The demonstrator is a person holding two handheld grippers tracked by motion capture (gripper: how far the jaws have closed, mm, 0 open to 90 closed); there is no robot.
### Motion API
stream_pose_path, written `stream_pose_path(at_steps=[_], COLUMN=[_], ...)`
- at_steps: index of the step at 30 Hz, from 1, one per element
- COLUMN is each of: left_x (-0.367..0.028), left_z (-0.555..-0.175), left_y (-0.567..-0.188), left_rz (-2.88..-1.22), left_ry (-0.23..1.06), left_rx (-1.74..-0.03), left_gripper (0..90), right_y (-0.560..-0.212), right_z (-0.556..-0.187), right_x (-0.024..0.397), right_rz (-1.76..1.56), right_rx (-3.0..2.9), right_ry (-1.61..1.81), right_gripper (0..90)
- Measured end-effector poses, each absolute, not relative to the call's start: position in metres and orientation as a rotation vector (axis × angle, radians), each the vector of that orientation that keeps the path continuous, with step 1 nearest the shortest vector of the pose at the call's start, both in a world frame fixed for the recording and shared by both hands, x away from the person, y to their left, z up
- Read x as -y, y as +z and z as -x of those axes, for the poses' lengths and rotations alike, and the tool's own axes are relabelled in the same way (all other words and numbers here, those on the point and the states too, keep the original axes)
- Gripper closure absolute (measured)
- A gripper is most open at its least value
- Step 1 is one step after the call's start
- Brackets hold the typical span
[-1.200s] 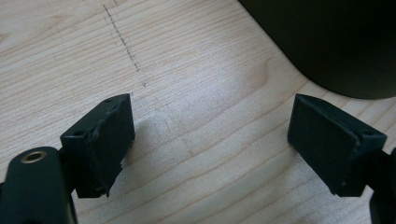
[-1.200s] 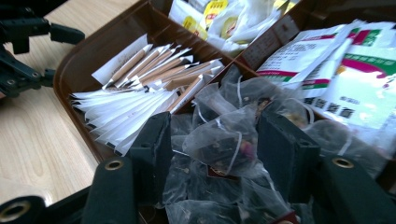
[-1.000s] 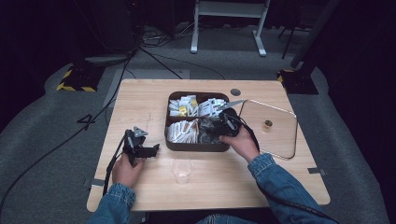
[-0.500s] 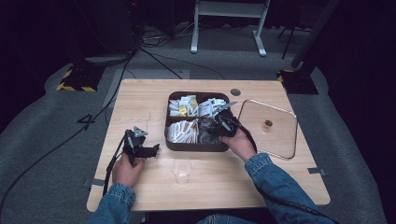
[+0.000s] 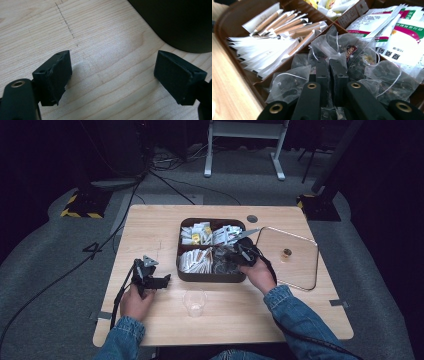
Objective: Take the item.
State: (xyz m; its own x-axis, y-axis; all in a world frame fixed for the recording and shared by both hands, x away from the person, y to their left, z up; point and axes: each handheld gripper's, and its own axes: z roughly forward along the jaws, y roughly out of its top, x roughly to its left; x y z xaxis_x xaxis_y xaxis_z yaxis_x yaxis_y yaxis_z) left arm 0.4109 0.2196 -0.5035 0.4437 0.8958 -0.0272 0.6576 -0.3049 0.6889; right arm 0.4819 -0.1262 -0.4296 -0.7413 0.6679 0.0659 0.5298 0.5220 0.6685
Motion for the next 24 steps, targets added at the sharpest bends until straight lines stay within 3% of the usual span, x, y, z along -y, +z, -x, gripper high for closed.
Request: stream_pose_path(at_steps=[24], left_x=[-0.220], left_z=[-0.411], left_y=[-0.503], left_rz=[-2.065], left_ry=[0.486], left_rx=[-1.297], left_gripper=[15.2], right_y=[-0.394], right_z=[-0.463], right_x=[0.162], right_rz=[-1.067], right_rx=[-2.436], right_ry=[1.363], right_gripper=[90.0])
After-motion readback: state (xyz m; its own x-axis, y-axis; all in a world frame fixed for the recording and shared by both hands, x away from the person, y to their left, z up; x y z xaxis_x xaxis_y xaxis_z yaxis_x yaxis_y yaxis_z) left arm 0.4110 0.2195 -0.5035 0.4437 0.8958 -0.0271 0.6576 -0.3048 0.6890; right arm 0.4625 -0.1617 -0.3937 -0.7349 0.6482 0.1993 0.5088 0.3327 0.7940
